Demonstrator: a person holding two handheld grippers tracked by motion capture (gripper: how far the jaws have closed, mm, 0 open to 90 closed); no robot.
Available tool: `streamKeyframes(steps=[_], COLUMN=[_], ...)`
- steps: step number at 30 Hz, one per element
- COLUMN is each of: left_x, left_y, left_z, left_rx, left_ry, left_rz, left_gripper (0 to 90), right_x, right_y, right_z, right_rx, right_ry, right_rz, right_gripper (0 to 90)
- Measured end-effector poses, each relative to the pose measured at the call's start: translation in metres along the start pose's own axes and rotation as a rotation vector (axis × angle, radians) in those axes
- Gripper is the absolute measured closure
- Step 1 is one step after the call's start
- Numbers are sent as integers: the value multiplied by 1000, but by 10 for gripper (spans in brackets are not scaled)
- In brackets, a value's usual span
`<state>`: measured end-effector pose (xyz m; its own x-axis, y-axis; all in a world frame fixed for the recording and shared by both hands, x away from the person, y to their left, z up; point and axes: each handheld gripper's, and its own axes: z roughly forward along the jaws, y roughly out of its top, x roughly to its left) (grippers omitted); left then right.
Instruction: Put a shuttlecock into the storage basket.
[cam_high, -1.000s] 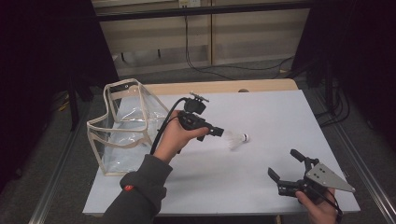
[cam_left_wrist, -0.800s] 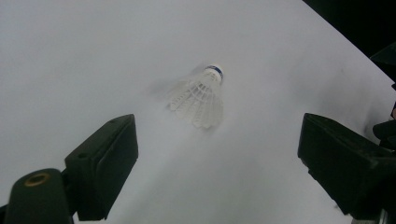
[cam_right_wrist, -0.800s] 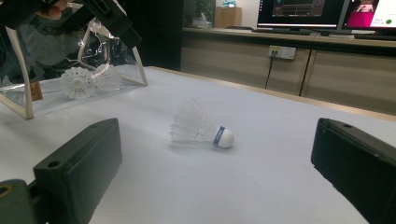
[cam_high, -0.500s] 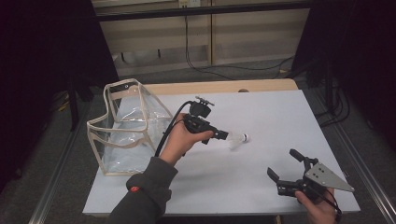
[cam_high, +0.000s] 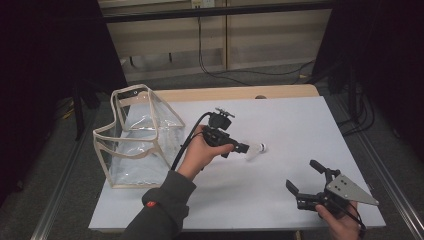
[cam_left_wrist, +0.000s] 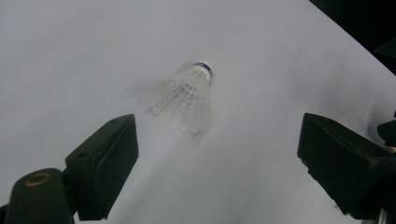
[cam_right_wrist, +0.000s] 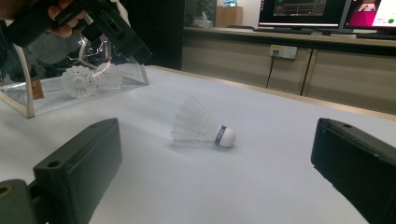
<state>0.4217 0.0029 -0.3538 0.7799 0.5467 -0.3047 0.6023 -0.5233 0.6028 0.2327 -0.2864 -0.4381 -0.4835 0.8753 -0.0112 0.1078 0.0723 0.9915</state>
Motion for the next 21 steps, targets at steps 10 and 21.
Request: streamKeyframes(steps=[10, 21], left_x=[-1, -1], left_y=[-2, -5], left_z=[14, 28], left_rx=[7, 18], left_ry=[-4, 3], left_rz=[0, -5], left_gripper=[127, 130], right_x=[0, 0], right_y=[0, 0], right_z=[0, 0], right_rx=[2, 0], right_ry=[-1, 0], right_rz=[0, 0], right_gripper=[18, 18])
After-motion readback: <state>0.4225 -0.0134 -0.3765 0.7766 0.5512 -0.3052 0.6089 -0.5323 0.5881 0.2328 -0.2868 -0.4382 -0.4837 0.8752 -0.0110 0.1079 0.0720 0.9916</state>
